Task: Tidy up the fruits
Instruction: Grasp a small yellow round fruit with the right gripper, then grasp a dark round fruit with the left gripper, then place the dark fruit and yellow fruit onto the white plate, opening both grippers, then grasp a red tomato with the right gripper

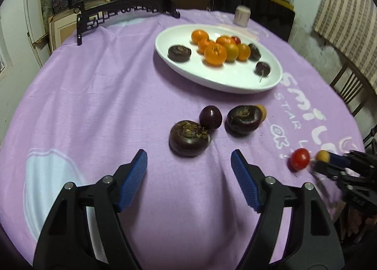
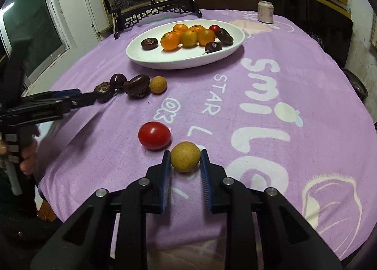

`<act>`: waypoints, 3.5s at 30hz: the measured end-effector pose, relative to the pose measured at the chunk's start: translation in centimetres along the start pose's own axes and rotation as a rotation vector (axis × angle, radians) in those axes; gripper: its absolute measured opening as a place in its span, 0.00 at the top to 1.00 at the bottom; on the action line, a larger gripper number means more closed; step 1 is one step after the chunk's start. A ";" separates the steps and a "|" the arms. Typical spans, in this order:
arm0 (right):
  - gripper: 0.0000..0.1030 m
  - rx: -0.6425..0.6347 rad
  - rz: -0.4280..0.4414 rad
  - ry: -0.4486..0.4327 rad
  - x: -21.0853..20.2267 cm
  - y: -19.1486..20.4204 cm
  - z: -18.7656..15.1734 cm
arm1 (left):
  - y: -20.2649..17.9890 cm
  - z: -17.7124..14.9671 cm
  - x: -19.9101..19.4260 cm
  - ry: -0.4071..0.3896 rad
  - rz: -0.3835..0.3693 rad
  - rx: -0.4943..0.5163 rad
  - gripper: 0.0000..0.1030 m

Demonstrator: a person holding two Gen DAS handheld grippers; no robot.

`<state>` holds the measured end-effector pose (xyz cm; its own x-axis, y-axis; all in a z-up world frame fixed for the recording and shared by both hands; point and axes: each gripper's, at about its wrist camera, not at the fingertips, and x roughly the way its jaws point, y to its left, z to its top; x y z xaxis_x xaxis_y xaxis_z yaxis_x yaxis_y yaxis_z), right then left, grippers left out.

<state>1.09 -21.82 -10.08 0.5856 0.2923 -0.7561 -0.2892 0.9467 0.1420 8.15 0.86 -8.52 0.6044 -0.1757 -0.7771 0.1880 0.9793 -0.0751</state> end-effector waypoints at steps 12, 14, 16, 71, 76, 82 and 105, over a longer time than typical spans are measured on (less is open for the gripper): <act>0.75 0.038 0.032 -0.020 -1.1 -1.5 -0.5 | 0.5 1.5 3.0 0.035 0.033 -0.037 0.48; 0.75 0.036 0.041 -0.017 -1.0 -1.3 -0.6 | 0.2 1.6 3.4 0.020 0.039 -0.024 0.48; 0.75 0.029 0.046 -0.016 -1.0 -1.0 -0.6 | 0.1 1.5 3.3 0.015 0.035 -0.019 0.60; 0.73 -0.055 -0.051 -0.040 10.0 0.1 19.5 | 1.1 17.2 6.3 -0.075 -0.024 -0.120 0.53; 0.61 -0.060 -0.110 -0.105 8.9 -0.2 19.3 | 1.1 16.6 5.0 -0.116 -0.021 -0.118 0.45; 0.61 -0.036 -0.125 -0.140 8.3 -1.7 18.5 | 1.5 14.2 3.7 -0.132 -0.027 -0.145 0.45; 0.53 -0.062 0.023 -0.017 0.4 3.7 2.6 | 1.9 -1.4 -4.5 -0.122 -0.049 -0.077 0.37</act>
<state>2.21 -17.86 -8.21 0.5907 0.3167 -0.7421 -0.3486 0.9297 0.1193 4.69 3.61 -6.04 0.6860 -0.2301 -0.6902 0.1625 0.9732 -0.1629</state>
